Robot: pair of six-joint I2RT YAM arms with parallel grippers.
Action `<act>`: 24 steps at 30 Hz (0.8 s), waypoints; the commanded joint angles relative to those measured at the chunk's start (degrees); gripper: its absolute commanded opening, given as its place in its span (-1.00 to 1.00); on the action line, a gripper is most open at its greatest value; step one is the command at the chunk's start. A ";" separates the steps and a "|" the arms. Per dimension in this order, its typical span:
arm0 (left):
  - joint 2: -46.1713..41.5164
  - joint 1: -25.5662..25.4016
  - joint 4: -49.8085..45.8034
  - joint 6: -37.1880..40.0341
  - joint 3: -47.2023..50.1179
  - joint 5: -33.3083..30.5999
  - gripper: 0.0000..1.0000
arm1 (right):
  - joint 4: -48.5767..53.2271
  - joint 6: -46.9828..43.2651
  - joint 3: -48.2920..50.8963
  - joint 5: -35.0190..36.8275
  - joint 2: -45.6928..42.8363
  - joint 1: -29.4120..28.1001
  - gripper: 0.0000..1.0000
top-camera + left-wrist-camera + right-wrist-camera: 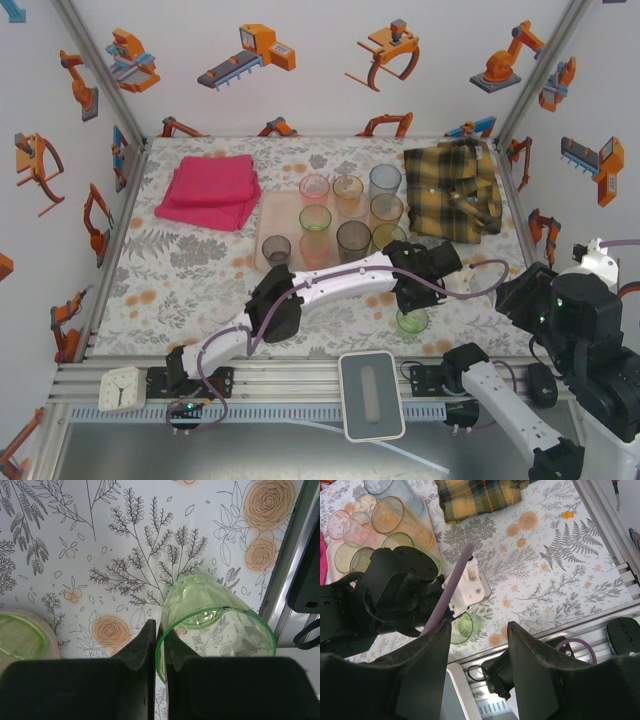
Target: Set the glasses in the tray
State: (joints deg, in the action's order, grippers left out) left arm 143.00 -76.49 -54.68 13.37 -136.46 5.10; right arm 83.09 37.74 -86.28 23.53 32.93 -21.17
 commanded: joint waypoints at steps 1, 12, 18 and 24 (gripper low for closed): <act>-1.77 -0.67 -2.22 0.61 1.88 -0.75 -0.86 | -1.86 0.94 0.28 0.10 -0.23 0.20 -0.04; -5.58 -0.42 -7.04 0.39 1.06 0.54 -0.93 | -2.08 0.58 -2.61 0.35 0.30 0.17 -0.04; -7.27 -0.20 -8.00 0.62 1.29 0.43 -0.93 | -0.40 -0.37 -7.65 1.53 1.30 0.18 -0.04; -8.43 0.66 -8.30 0.33 1.70 0.52 -0.93 | 2.60 -1.68 -12.56 1.34 3.96 0.12 -0.02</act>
State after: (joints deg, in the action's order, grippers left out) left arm 137.99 -76.40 -61.17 13.41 -135.50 5.02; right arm 83.79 37.45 -97.14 23.73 34.30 -21.17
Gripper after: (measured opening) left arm 0.135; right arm 0.487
